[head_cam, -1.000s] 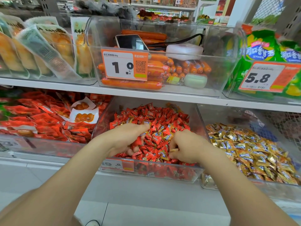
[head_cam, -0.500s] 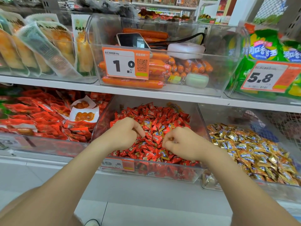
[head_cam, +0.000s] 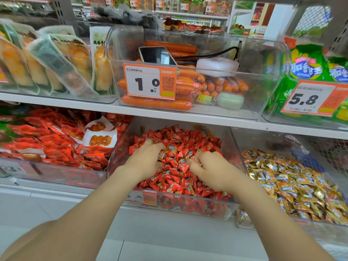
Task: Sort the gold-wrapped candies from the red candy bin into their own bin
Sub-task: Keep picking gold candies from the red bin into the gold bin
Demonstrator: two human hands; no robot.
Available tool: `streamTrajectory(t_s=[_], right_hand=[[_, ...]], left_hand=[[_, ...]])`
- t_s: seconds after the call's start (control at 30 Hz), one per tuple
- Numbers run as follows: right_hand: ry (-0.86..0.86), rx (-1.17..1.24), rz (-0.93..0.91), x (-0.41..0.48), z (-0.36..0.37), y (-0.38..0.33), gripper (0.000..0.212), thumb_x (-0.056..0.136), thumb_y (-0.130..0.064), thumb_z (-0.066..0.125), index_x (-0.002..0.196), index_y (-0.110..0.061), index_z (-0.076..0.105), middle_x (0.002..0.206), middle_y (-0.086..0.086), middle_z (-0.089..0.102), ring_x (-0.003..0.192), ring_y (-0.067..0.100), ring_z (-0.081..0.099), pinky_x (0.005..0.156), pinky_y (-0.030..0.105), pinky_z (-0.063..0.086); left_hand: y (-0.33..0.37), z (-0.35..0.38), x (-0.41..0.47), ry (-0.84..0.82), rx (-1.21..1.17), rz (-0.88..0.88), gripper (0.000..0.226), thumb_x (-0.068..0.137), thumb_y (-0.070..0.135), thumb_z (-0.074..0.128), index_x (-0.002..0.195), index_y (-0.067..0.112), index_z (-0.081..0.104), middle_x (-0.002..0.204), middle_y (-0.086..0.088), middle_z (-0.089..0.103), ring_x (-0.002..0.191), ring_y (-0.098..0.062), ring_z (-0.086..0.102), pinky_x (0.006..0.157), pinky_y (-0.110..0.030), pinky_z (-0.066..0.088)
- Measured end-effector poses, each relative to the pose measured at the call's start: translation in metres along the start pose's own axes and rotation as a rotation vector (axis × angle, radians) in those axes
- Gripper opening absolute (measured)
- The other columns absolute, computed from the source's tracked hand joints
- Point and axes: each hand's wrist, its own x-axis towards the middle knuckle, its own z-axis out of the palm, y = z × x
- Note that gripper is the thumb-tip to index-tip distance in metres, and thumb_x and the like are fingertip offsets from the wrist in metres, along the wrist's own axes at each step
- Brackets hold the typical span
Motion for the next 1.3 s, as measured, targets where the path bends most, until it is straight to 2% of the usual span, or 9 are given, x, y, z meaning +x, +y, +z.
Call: streamTrajectory(t_s=[0.17,0.33,0.47,0.53,0.63,0.73,0.93,1.1,1.3], right_hand=[[0.076,0.161,-0.031,0.001,0.0,0.002,0.005,0.106,-0.022,0.054,0.106,-0.026,0.057,0.073,0.003,0.069,0.056,0.007,0.055,0.055,0.032,0.05],[0.207,0.131,0.057,0.01,-0.005,0.012,0.034,0.102,-0.003,0.042,0.111,-0.02,0.07,0.065,0.002,0.065,0.046,0.018,0.052,0.05,0.041,0.051],[0.217,0.03,0.052,0.016,-0.009,0.014,0.025,0.108,-0.023,0.053,0.117,-0.023,0.076,0.071,-0.013,0.062,0.056,0.003,0.056,0.064,0.03,0.053],[0.232,-0.021,0.059,0.015,-0.011,0.012,0.025,0.104,-0.042,0.061,0.094,-0.027,0.078,0.064,-0.011,0.064,0.062,0.005,0.06,0.068,0.035,0.057],[0.185,-0.124,0.14,0.015,-0.008,0.012,0.038,0.097,-0.049,0.069,0.07,-0.022,0.069,0.065,-0.008,0.062,0.07,0.018,0.063,0.066,0.034,0.053],[0.1,-0.238,0.229,0.017,0.003,0.01,0.034,0.1,-0.045,0.066,0.079,-0.02,0.059,0.082,0.002,0.061,0.079,0.031,0.064,0.072,0.038,0.053],[0.193,-0.246,0.316,0.021,0.015,-0.002,0.047,0.092,-0.049,0.077,0.077,-0.017,0.046,0.078,0.0,0.05,0.084,0.034,0.063,0.068,0.035,0.045],[0.199,-0.134,0.373,0.027,0.02,-0.014,0.06,0.087,-0.061,0.077,0.074,-0.019,0.036,0.076,-0.001,0.044,0.081,0.029,0.055,0.067,0.037,0.043],[0.145,-0.04,0.37,0.035,0.03,-0.008,0.057,0.088,-0.038,0.084,0.067,-0.017,0.036,0.066,0.002,0.046,0.056,0.019,0.043,0.046,0.032,0.027]], left_hand=[[0.0,0.0,0.008,0.016,0.079,0.036,0.019,0.095,0.027,0.077,0.102,0.023,0.06,0.115,-0.001,0.044,0.093,-0.028,0.062,0.08,-0.041,0.054],[-0.003,-0.006,0.007,-0.003,0.007,0.049,0.017,0.106,0.025,0.048,0.09,0.02,0.052,0.099,0.0,0.053,0.088,-0.026,0.06,0.076,-0.043,0.051],[0.004,-0.014,-0.001,0.124,-0.002,-0.041,0.04,0.105,0.04,0.039,0.077,0.018,0.058,0.073,-0.001,0.065,0.067,-0.022,0.061,0.062,-0.037,0.049],[0.0,-0.011,0.001,0.173,-0.003,-0.025,0.046,0.109,0.045,0.039,0.076,0.02,0.059,0.068,0.002,0.065,0.063,-0.02,0.064,0.062,-0.037,0.052],[-0.004,-0.005,0.006,0.143,-0.057,0.029,0.014,0.106,0.022,0.054,0.111,0.022,0.066,0.092,0.003,0.068,0.081,-0.019,0.07,0.073,-0.042,0.06],[-0.002,-0.001,0.01,0.102,0.018,0.082,0.054,0.089,-0.004,0.067,0.133,0.028,0.061,0.12,0.001,0.057,0.106,-0.024,0.064,0.088,-0.042,0.058],[0.003,0.007,0.015,0.046,0.066,0.092,0.029,0.105,0.019,0.06,0.131,0.025,0.049,0.112,-0.001,0.057,0.093,-0.025,0.061,0.071,-0.042,0.05],[0.006,0.001,0.014,0.016,0.144,0.005,0.034,0.098,0.036,0.071,0.118,0.017,0.051,0.116,-0.009,0.064,0.102,-0.036,0.066,0.078,-0.046,0.054],[0.007,-0.002,0.012,0.02,0.241,0.006,0.02,0.095,0.036,0.074,0.109,0.022,0.071,0.115,-0.006,0.066,0.1,-0.034,0.068,0.077,-0.042,0.056]])
